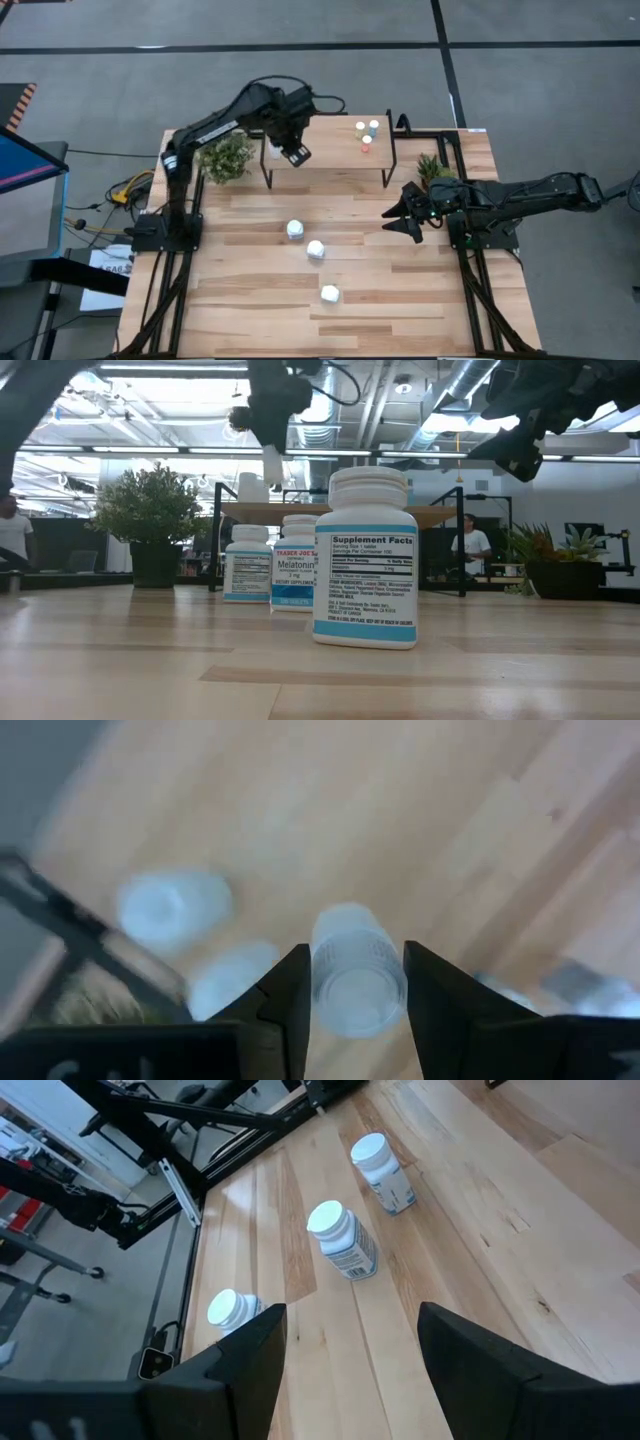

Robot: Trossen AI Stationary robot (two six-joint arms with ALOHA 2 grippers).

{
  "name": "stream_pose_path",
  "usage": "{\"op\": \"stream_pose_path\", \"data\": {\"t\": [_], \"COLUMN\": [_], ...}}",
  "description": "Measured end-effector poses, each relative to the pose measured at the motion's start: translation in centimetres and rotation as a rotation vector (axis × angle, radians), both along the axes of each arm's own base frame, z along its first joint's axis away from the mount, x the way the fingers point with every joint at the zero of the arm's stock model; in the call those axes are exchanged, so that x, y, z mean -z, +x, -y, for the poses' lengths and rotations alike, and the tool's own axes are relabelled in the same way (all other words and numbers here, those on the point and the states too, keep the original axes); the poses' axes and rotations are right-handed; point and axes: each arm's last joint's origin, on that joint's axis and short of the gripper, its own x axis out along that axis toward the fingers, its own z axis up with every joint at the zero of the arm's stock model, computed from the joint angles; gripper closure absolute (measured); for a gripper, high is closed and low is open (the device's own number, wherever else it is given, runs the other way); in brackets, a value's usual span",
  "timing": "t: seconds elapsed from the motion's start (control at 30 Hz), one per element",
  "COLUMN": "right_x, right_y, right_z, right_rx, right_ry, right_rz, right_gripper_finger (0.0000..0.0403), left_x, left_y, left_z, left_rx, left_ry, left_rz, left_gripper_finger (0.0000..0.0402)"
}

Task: Pick and place medicine bottles onto shelf by color
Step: Put the white pill bottle on the shelf

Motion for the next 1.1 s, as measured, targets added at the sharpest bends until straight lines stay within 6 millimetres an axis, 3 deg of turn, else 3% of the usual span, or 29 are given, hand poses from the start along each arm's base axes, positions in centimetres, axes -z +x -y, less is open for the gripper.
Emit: {"op": "stream_pose_path", "data": {"t": [0.27, 1.1], "right_x": [0.0, 0.2], "right_y": [0.0, -0.1], "right_z": [0.0, 0.0], "right_rx": [0.000, 0.000], "right_ry": [0.000, 0.000], "right_rz": [-0.005, -0.019], "right_gripper_finger": [0.0154, 0.0154], "left_x": [1.0, 2.1], "left_y": [1.0, 0.5], "left_z": [-2.5, -4.9], "left_rx": [0.051, 0.160], "left_ry": [-0.006, 0.003], "left_rz": [-0.005, -0.054], "left_gripper_finger": [0.0299, 0.0294]}}
